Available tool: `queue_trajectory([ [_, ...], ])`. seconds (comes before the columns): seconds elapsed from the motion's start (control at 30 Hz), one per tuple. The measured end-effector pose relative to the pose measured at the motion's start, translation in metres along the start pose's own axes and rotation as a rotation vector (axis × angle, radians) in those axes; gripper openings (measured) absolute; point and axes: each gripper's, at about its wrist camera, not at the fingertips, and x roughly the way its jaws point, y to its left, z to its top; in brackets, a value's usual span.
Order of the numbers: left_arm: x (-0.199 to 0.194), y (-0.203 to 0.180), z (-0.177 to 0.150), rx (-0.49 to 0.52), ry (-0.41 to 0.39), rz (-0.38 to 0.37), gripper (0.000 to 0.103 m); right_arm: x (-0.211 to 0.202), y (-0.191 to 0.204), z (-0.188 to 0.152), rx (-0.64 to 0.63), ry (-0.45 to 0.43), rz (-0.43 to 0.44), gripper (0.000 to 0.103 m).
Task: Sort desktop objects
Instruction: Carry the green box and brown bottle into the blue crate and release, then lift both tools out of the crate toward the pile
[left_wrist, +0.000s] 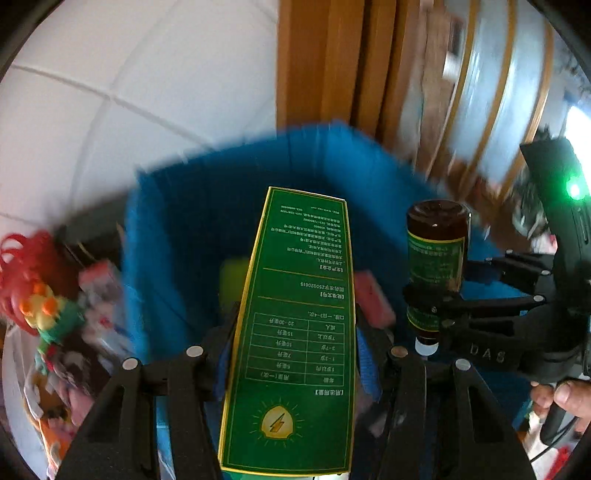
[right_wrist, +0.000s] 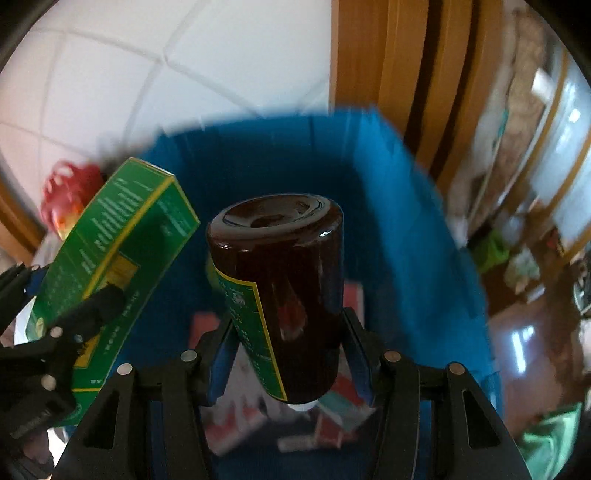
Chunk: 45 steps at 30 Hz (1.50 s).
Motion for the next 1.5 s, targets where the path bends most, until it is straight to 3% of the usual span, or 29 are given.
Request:
queue_trajectory([
  [0.13,0.042,-0.013,-0.010,-0.001,0.152,-0.001,0.053,0.048,-0.005,-0.028,-0.054,0.186,-0.010,0.053],
  [0.3,0.075,-0.021,-0.029,-0.006,0.340,-0.033,0.053,0.086,-0.009,-0.053,-0.110,0.347,-0.035,0.052],
  [0.37,0.081,-0.023,-0.034,0.001,0.365,-0.022,0.054,0.096,-0.011,-0.062,-0.123,0.387,-0.044,0.052],
  [0.57,0.084,-0.032,-0.037,0.040,0.357,0.046,0.059,0.104,-0.011,-0.071,-0.152,0.439,-0.078,0.052],
  [0.63,0.083,-0.028,-0.031,0.042,0.345,0.070,0.068,0.102,-0.014,-0.069,-0.166,0.422,-0.100,0.059],
  [0.7,0.084,-0.028,-0.025,0.040,0.326,0.083,0.070,0.109,-0.030,-0.056,-0.159,0.415,-0.102,0.081],
  [0.9,0.066,-0.025,-0.027,0.033,0.302,0.079,0.071,0.101,-0.026,-0.059,-0.181,0.399,-0.105,0.100],
  [1.13,0.043,-0.026,-0.033,0.044,0.247,0.066,0.071,0.075,-0.021,-0.069,-0.189,0.352,-0.094,0.103],
  [1.5,-0.005,-0.033,-0.046,0.077,0.123,0.068,0.071,0.028,-0.006,-0.081,-0.233,0.200,-0.167,0.103],
])
